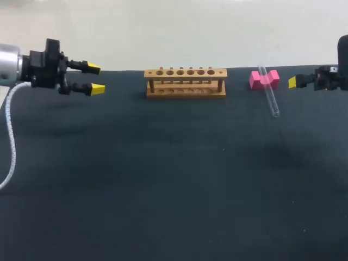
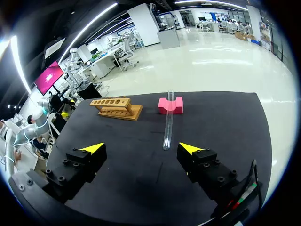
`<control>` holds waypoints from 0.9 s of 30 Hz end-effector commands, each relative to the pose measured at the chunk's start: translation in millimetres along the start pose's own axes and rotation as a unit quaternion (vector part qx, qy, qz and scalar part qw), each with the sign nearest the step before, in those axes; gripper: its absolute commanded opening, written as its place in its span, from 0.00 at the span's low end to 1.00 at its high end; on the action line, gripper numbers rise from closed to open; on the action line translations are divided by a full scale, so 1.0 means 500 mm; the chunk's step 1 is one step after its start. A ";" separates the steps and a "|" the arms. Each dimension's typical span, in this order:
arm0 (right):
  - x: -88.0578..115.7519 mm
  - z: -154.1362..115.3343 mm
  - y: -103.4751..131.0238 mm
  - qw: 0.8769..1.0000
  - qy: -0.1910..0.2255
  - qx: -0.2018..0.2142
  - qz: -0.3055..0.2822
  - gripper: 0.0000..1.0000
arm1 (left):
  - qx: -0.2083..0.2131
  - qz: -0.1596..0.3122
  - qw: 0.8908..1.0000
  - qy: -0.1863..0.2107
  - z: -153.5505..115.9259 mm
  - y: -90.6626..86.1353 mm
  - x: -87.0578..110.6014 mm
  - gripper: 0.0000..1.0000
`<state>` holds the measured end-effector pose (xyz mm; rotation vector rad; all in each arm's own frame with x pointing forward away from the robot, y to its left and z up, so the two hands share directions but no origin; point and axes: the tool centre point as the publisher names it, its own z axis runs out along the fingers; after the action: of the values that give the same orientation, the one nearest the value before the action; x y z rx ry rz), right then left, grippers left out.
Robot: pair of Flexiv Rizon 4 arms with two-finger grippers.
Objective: Grasp the test tube, adjust it, and insert it.
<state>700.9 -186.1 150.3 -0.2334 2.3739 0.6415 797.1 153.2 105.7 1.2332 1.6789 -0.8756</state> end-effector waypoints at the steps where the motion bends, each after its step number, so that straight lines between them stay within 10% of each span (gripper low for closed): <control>1: 0.001 0.000 0.001 1.000 0.000 0.002 0.000 1.00 | 0.035 -0.001 0.999 -0.001 0.022 0.017 0.003 1.00; 27: 0.001 0.000 0.001 1.000 0.000 0.002 0.000 1.00 | -0.002 -0.006 1.000 -0.005 0.045 0.003 0.006 1.00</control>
<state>700.9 -186.1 150.3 -0.2334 2.3739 0.6414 807.2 135.1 94.3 1.2238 1.6822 -0.8967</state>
